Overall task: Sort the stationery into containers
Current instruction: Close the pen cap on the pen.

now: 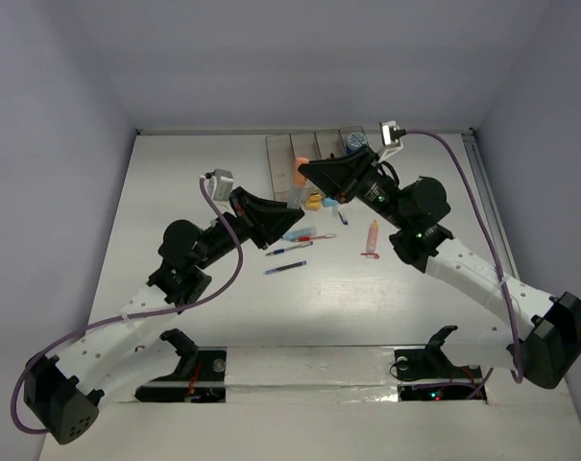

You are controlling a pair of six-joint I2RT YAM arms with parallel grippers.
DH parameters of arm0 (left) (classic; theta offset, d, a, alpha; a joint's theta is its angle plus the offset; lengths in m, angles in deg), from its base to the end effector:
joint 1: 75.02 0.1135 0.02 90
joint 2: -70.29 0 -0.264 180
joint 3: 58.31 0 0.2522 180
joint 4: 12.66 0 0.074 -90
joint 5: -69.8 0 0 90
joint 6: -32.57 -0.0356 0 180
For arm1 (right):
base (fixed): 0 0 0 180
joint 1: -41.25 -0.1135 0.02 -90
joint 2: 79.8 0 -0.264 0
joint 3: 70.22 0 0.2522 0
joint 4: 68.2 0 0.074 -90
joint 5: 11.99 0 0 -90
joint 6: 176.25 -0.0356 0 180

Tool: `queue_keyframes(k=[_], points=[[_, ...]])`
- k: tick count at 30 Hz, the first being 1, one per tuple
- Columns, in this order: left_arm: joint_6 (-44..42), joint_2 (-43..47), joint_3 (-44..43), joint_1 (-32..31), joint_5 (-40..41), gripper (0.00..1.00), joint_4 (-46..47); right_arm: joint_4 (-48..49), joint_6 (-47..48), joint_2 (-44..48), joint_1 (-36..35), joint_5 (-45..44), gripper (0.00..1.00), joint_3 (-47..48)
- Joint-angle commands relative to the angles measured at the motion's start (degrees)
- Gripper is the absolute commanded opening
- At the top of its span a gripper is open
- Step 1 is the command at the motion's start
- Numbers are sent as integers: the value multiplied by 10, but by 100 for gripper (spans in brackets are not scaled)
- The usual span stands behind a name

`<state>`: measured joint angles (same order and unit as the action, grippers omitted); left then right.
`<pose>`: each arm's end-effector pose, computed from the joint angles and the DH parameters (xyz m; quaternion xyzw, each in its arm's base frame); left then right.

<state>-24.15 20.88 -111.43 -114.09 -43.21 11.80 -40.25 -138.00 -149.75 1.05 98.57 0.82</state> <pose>0.1419 -0.1331 0.3807 0.1963 0.4942 -0.5789 0.6181 0.2023 0.1874 0.4184 -0.1028 0.5120 0.6726 0.5242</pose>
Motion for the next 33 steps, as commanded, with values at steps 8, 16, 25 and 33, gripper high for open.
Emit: queue_keyframes(k=[8, 16, 25, 33], points=[[-14, -22, -31, -2, 103, 0, 161, -29, 29, 35, -24, 129, 0, -74], [90, -37, -47, -2, 14, 0, 278, 114, 41, 10, -24, 202, 0, -103], [22, 17, -88, -2, 55, 0, 175, -12, 36, 26, -24, 181, 0, -62], [7, 2, -128, -2, 44, 0, 141, -210, 84, 22, -37, 185, 0, -53]])
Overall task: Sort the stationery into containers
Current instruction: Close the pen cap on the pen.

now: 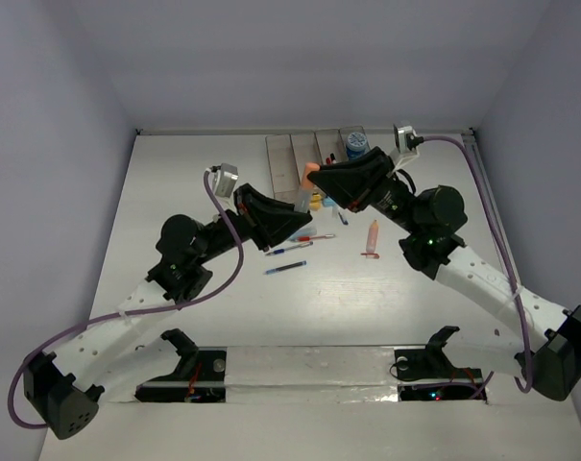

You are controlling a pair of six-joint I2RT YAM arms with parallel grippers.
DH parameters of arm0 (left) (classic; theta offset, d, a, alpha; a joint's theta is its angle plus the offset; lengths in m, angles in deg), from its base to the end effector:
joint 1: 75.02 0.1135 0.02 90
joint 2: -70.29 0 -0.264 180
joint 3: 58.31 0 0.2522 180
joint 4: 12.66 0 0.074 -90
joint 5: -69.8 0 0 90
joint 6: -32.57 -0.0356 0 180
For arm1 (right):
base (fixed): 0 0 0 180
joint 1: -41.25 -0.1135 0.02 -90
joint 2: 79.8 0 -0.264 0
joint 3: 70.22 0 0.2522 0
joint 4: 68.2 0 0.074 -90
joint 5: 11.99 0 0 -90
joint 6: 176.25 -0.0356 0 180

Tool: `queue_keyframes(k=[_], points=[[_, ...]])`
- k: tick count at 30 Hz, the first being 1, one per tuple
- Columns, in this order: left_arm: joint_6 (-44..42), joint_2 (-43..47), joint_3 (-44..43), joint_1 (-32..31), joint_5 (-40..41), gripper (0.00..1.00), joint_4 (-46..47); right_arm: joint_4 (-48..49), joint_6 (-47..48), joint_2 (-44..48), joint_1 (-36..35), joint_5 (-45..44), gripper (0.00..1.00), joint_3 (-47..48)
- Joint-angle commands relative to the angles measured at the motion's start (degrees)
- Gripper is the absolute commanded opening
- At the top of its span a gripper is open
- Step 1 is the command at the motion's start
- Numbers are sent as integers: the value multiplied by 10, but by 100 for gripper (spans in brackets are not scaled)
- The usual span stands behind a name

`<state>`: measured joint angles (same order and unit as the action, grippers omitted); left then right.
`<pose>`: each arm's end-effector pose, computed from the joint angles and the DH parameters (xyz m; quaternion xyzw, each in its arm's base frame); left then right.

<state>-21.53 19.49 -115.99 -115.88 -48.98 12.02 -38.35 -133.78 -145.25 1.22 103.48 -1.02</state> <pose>0.1349 -0.1393 0.4034 0.2372 0.4630 -0.6200 0.5874 0.1819 0.1728 0.4289 -0.1637 0.4726 0.6700 0.5486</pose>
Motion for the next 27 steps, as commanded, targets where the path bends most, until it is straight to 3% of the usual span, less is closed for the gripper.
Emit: queue_keyframes(k=[1, 19, 27], points=[[-20, 15, -85, 16, 101, 0, 139, -238, 47, -25, -47, 133, 0, -45], [-90, 7, -194, 16, 123, 0, 44, -219, 27, -10, -134, 79, 0, -227], [-70, -15, -196, 16, 109, 0, 33, -242, 43, 15, -139, 49, 0, -222]])
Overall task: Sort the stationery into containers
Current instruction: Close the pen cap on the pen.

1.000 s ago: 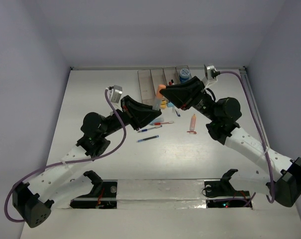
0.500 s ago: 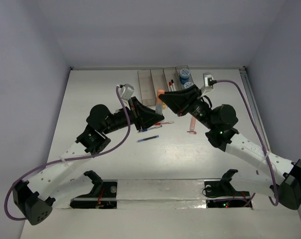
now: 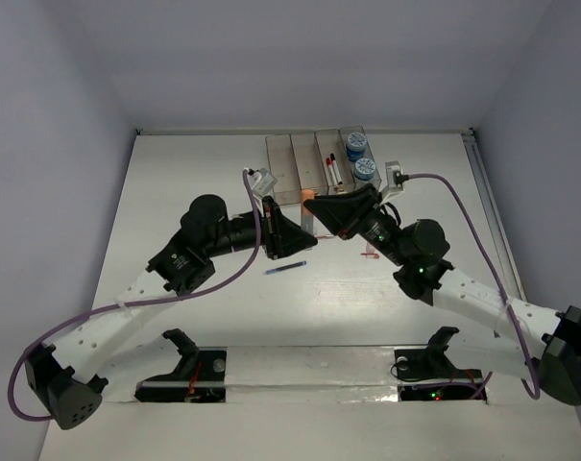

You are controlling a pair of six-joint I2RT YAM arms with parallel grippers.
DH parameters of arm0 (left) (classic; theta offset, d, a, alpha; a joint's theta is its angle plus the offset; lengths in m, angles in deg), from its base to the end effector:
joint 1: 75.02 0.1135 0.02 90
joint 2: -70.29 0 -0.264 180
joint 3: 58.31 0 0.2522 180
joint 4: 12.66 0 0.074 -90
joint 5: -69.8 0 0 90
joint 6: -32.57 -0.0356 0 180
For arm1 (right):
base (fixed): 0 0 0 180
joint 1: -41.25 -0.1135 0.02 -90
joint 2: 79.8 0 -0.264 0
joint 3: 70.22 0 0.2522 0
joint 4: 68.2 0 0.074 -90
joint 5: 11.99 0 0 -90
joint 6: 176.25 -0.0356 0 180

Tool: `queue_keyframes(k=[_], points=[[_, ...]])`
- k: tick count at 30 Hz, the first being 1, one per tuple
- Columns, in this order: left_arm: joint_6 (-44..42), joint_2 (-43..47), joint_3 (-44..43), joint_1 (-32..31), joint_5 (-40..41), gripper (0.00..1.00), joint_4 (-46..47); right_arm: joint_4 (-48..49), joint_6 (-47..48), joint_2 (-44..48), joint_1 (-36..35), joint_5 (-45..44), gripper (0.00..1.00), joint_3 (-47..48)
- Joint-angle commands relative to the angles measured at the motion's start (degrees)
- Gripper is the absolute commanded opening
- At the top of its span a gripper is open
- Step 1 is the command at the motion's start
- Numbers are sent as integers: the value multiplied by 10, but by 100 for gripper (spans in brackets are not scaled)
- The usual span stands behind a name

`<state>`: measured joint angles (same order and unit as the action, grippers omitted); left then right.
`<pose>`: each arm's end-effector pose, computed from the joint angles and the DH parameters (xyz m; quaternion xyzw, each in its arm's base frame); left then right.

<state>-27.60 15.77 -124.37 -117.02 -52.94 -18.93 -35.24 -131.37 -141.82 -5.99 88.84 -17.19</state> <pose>0.1487 -0.1598 0.3885 0.2756 0.6208 -0.5697 0.4627 0.1613 0.1843 0.3515 -0.0892 0.5409 0.6379 0.5409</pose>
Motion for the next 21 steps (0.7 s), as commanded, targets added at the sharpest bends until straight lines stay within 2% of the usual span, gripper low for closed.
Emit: queue_keyframes(k=[1, 6, 11, 16, 21], points=[[-9, 23, -104, 27, 152, 0, 341, -277, 23, -10, -67, 187, 0, -54], [-6, 35, -79, 27, 165, 0, 320, -293, 46, -8, -67, 142, 0, -2], [-38, 64, -76, 27, 192, 0, 286, -298, 48, -16, -57, 148, 0, 27], [-65, 65, -123, 27, 194, 0, 250, -285, 31, -45, -57, 178, 0, -6], [-52, 52, -132, 33, 187, 0, 241, -212, -20, -37, -57, 189, 0, -72]])
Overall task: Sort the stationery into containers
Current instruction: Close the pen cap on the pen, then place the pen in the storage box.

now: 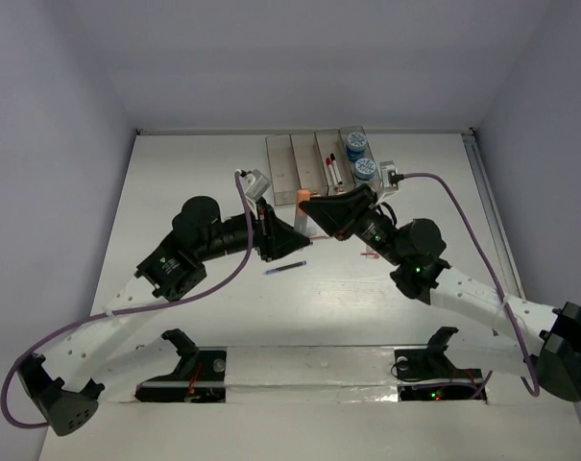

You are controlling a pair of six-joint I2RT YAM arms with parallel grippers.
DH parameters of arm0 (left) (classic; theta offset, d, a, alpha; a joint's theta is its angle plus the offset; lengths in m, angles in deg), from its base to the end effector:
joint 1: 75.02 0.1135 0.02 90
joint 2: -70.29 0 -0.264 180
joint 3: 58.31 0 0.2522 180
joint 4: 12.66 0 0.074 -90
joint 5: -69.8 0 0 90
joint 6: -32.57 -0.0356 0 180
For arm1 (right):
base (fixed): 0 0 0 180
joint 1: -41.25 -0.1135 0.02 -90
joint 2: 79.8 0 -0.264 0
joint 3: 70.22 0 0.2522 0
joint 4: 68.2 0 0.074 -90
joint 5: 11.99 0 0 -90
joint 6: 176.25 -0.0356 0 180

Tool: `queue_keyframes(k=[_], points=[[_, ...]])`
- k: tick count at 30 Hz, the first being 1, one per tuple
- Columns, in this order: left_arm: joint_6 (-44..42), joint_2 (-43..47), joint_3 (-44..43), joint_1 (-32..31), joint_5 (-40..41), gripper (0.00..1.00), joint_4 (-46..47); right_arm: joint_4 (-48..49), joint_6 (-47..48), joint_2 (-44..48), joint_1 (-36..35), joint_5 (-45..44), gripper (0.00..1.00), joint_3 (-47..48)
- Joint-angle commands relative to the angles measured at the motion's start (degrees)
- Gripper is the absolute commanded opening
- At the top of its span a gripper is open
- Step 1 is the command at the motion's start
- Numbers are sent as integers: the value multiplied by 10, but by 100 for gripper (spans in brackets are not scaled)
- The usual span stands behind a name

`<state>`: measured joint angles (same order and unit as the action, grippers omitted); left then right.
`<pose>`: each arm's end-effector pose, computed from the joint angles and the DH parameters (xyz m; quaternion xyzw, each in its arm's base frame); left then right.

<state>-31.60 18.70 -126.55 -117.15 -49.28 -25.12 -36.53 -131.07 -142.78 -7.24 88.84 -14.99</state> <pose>0.1385 -0.1486 0.4003 0.2755 0.6263 -0.5380 0.4924 0.1604 0.1913 0.3589 -0.0964 0.5400 0.6422 0.5354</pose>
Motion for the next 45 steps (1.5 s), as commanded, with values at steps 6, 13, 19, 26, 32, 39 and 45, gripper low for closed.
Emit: queue_keyframes(k=[6, 13, 19, 26, 32, 39, 45], points=[[-4, 21, -96, 40, 159, 0, 294, -214, 9, -7, -44, 193, 0, -35], [-14, 4, -184, 76, 132, 0, 262, -49, -91, -90, -44, 265, 0, -110], [50, -33, -216, 143, 55, 0, 255, -3, -121, -77, -44, 245, 0, -165], [68, -4, -129, 143, 43, 0, 282, -120, -41, -14, -28, 213, 0, -73], [45, 21, -97, 143, 32, 0, 244, -251, 52, 22, 53, 257, 0, 1], [95, 26, 17, 143, -76, 0, 270, -363, 168, 12, 89, 321, 71, 166], [129, 40, 91, 143, -120, 0, 303, -390, 220, -23, 89, 306, 91, 264]])
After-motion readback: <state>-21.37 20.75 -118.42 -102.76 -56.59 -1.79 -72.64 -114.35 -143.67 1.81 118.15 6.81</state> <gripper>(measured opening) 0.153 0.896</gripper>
